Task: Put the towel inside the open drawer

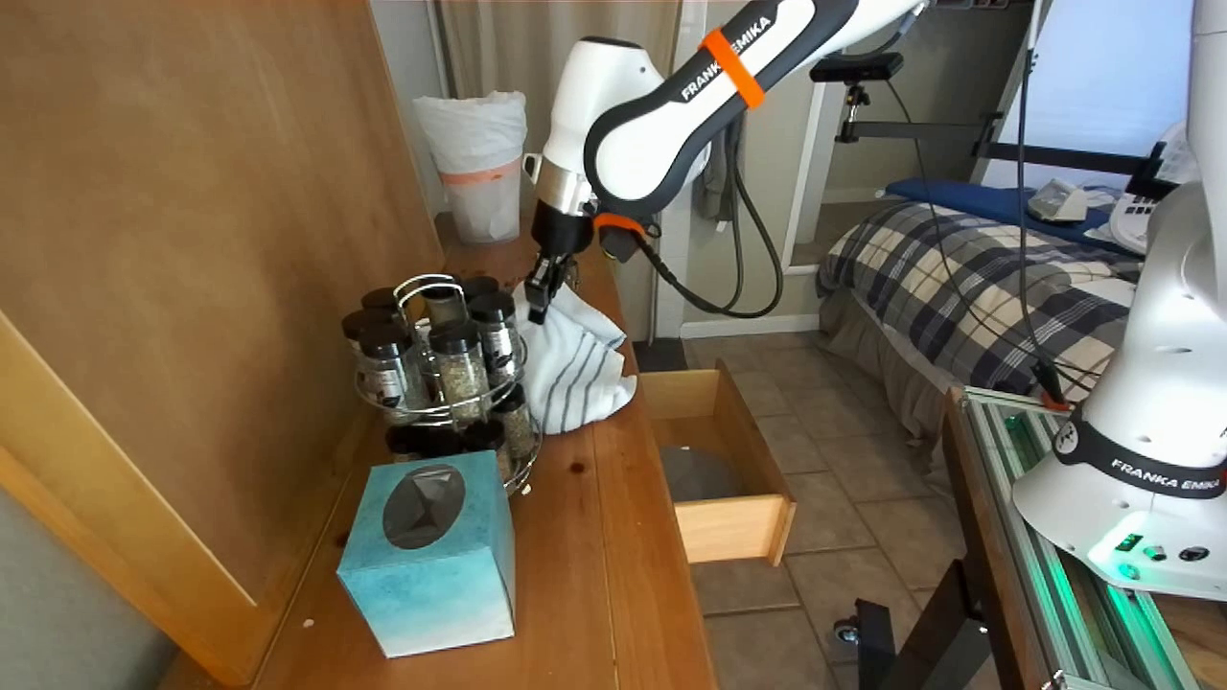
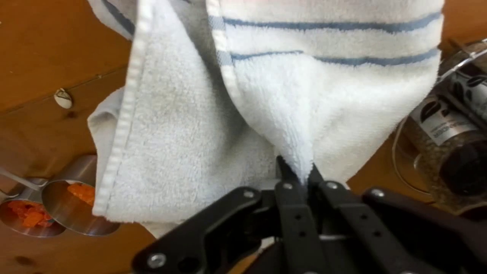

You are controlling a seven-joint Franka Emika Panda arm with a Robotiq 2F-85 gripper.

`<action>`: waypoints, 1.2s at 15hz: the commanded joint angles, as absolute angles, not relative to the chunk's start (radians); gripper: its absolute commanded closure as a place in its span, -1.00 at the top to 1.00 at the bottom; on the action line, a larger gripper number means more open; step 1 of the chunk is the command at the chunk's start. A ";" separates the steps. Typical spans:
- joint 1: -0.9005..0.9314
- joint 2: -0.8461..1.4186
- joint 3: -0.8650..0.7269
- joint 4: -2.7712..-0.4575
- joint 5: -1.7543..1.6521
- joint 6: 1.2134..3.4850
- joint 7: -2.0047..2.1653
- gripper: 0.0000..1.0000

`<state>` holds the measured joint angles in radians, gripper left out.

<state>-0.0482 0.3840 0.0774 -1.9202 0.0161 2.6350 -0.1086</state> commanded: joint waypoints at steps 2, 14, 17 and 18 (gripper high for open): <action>-0.085 0.217 0.052 -1.996 0.046 2.484 -0.168 -0.96; -0.095 -0.261 -0.090 -2.261 0.085 2.321 -0.299 -0.96; -0.091 -0.352 -0.125 -2.331 0.087 2.399 -0.283 -0.96; -0.092 -0.380 -0.132 -2.353 0.081 2.442 -0.269 -0.96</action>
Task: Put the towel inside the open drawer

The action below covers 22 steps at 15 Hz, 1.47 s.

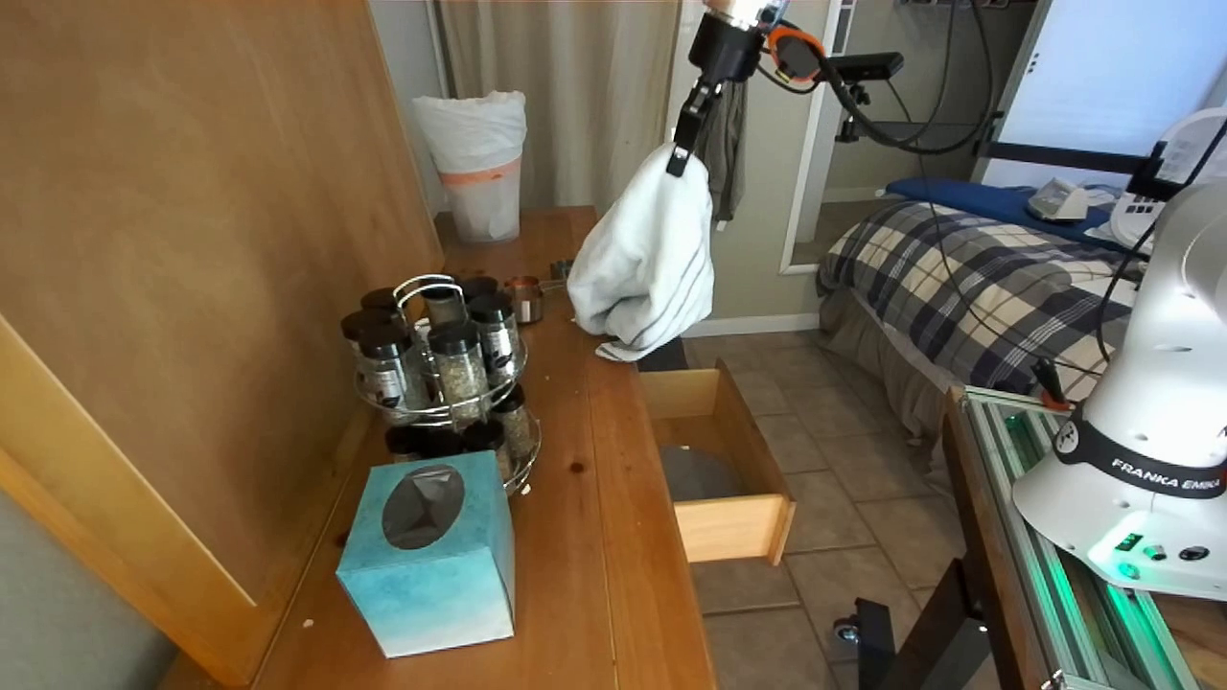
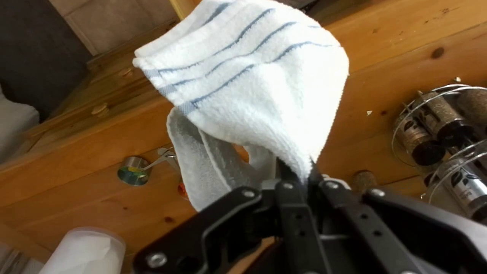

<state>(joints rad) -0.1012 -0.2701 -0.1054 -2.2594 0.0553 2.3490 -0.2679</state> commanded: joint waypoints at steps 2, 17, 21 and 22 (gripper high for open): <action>-0.086 -0.427 -0.146 -2.389 0.080 2.516 -0.267 -0.96; -0.127 -0.593 -0.130 -2.511 -0.069 2.252 -0.211 -0.96; -0.109 -0.535 -0.145 -2.617 -0.051 2.450 -0.190 -0.96; -0.098 -0.514 -0.152 -2.646 -0.030 2.511 -0.189 -0.96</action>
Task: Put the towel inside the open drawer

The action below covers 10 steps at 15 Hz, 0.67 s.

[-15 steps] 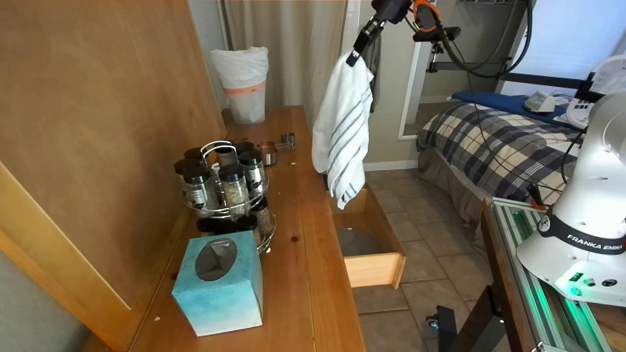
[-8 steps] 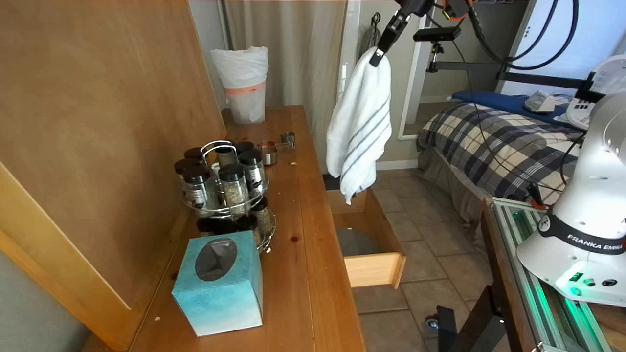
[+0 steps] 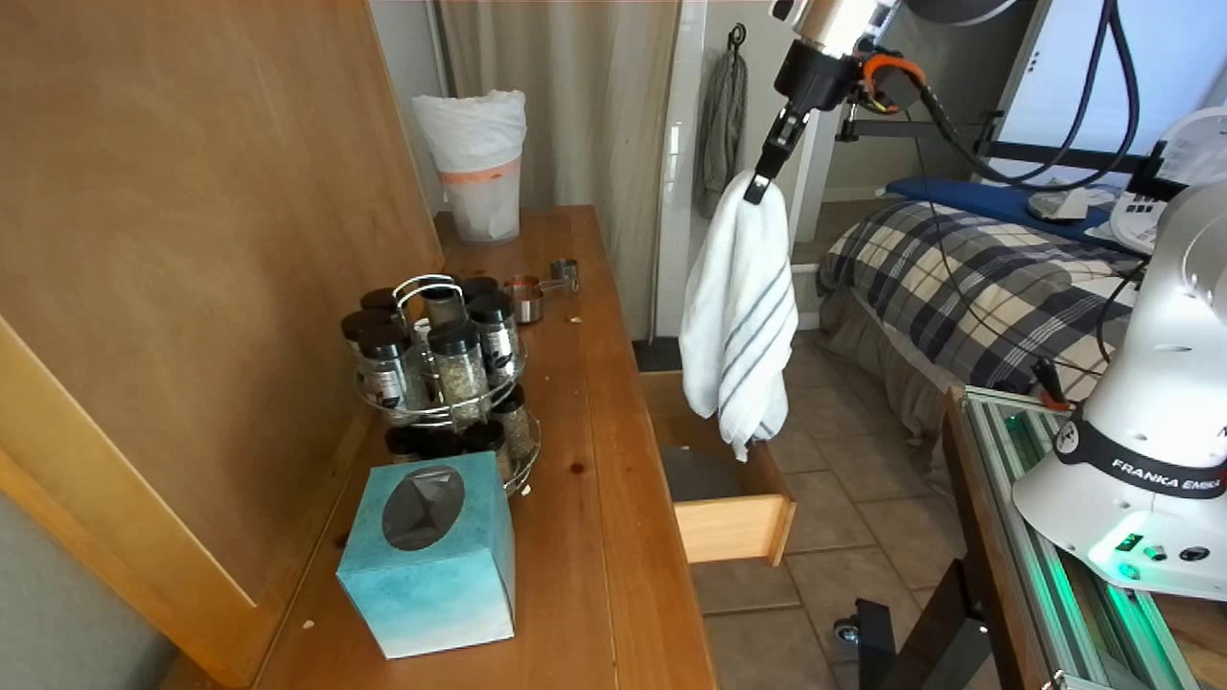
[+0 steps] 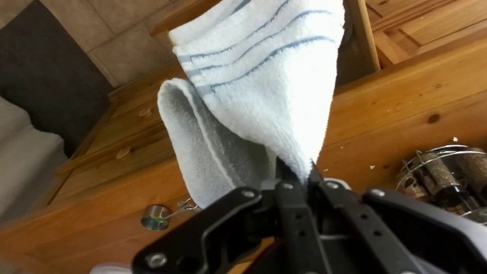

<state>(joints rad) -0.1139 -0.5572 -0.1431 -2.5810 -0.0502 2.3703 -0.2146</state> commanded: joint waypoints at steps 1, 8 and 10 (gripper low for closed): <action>-0.081 -0.492 -0.163 -2.672 0.004 2.580 -0.189 -0.96; 0.059 -0.308 -0.222 -2.747 0.187 2.824 -0.236 -0.96; 0.073 -0.245 -0.236 -2.752 0.213 2.841 -0.251 -0.96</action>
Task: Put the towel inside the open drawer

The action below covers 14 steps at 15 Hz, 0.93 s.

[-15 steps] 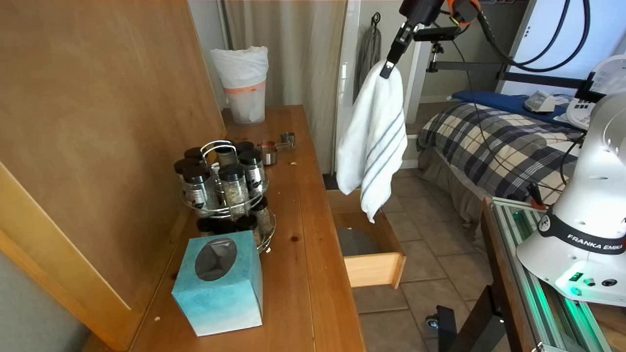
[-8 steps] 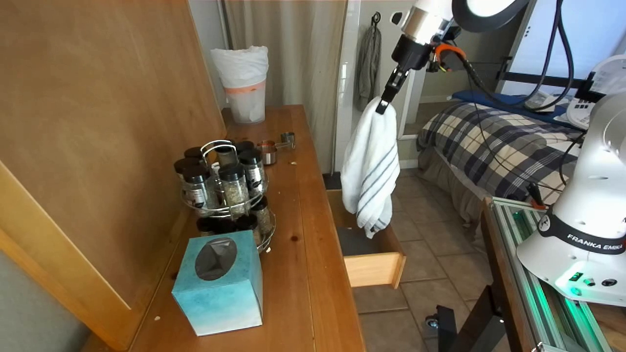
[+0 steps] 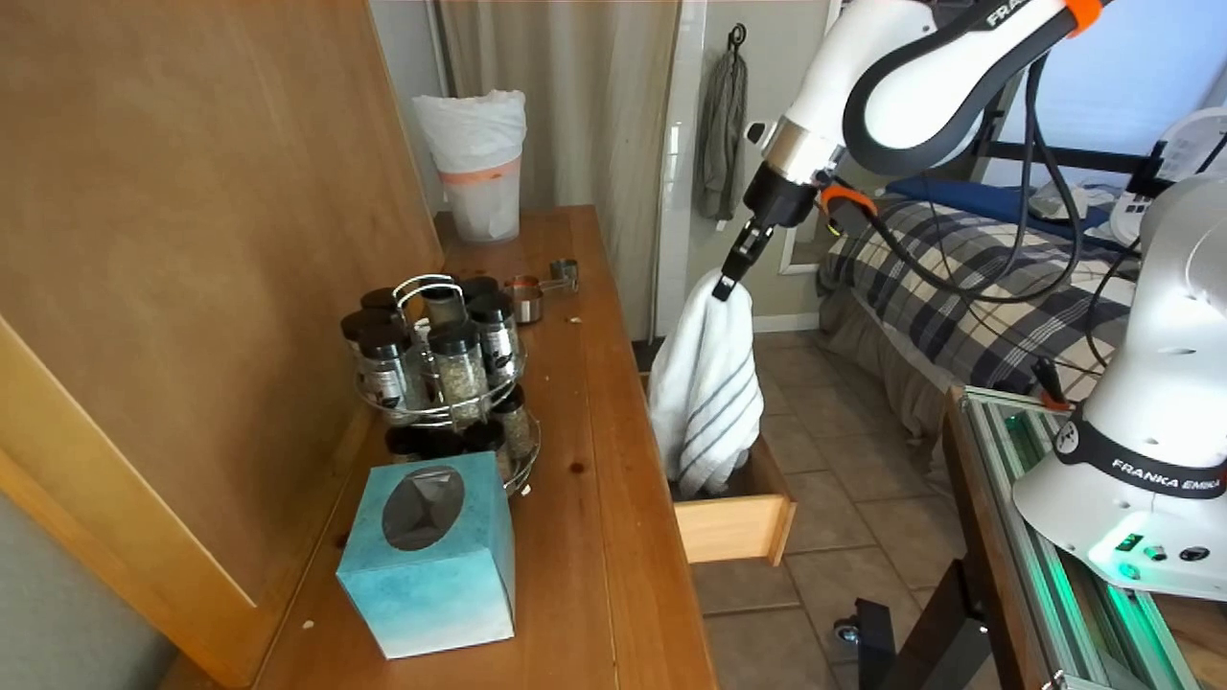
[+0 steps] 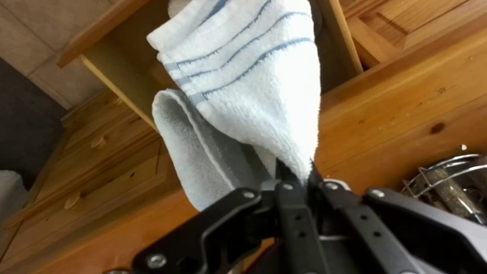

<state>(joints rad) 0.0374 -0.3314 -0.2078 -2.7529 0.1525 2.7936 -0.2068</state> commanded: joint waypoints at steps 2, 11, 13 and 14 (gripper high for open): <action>0.050 -0.176 -0.232 -2.756 0.202 2.851 -0.251 -0.96; -0.131 0.087 -0.237 -2.731 -0.069 2.863 -0.116 -0.96; -0.155 0.128 -0.289 -2.714 -0.247 2.851 -0.007 -0.96; -0.126 0.145 -0.355 -2.702 -0.330 2.840 0.051 -0.96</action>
<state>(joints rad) -0.1358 0.0818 -0.2618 -2.7442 -0.1341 2.8500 -0.0845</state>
